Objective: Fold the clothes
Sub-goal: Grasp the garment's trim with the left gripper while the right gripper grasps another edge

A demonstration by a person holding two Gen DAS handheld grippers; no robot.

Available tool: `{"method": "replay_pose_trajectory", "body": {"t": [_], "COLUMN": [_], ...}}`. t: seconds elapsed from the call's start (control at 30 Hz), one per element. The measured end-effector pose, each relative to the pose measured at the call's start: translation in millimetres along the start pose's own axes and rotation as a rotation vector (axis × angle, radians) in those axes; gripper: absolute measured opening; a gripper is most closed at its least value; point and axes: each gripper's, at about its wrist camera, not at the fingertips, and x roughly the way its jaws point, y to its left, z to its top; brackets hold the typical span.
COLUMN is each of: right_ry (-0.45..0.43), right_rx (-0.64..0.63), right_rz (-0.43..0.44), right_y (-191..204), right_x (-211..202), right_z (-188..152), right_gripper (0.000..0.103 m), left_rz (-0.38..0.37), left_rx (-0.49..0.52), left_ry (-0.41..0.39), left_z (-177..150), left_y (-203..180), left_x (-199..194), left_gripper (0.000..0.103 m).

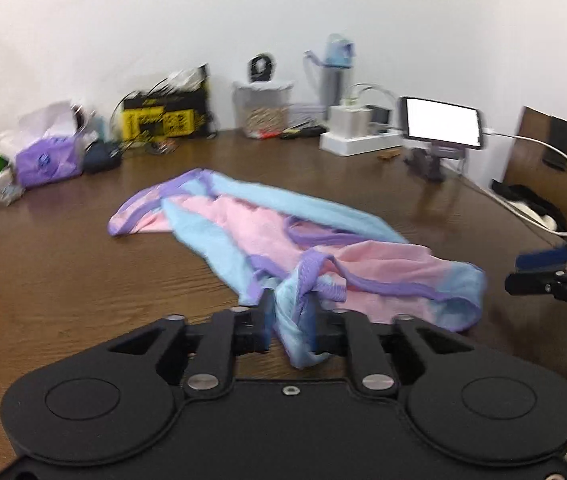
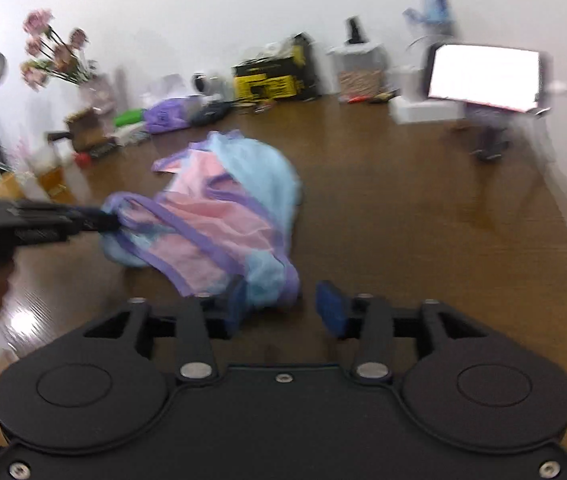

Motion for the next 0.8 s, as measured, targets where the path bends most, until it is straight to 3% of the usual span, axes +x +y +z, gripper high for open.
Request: {"method": "replay_pose_trajectory", "body": {"t": [0.03,0.1,0.2,0.3,0.43,0.47,0.53,0.63,0.8], "right_ry": [-0.014,-0.071,-0.066,-0.032,0.014,0.021,0.024,0.024,0.004], "right_rx": [-0.056,-0.259,-0.370,-0.405,-0.375,-0.369,-0.353,-0.336,-0.355], "right_rz": [-0.024,-0.033,0.003,-0.001,-0.018,-0.027,-0.033,-0.036,-0.052], "right_y": [8,37,59,68,69,69,67,67,71], "right_x": [-3,-6,15,38,55,57,57,58,56], "right_z": [2,9,14,14,13,11,7,0,-4], "right_gripper": [0.068,0.068,0.068,0.068,0.068,0.068,0.068,0.068,0.068], "left_rz": [0.007,0.036,0.082,0.069,0.144,0.170,0.212,0.292,0.421], "left_rx": [0.039,0.138,0.340,0.471,0.587,0.651,0.728,0.789,0.819], "left_ry": [-0.006,-0.006,0.003,0.024,0.006,-0.006,-0.027,-0.112,-0.213], "left_z": [2,1,-3,-9,-7,-7,-10,-13,-19], "left_y": [-8,-21,-45,-58,-65,-68,-70,-70,-75], "left_x": [1,5,8,13,31,36,40,37,22], "left_gripper": [0.054,0.056,0.056,0.057,0.055,0.053,0.022,0.012,0.005]}}
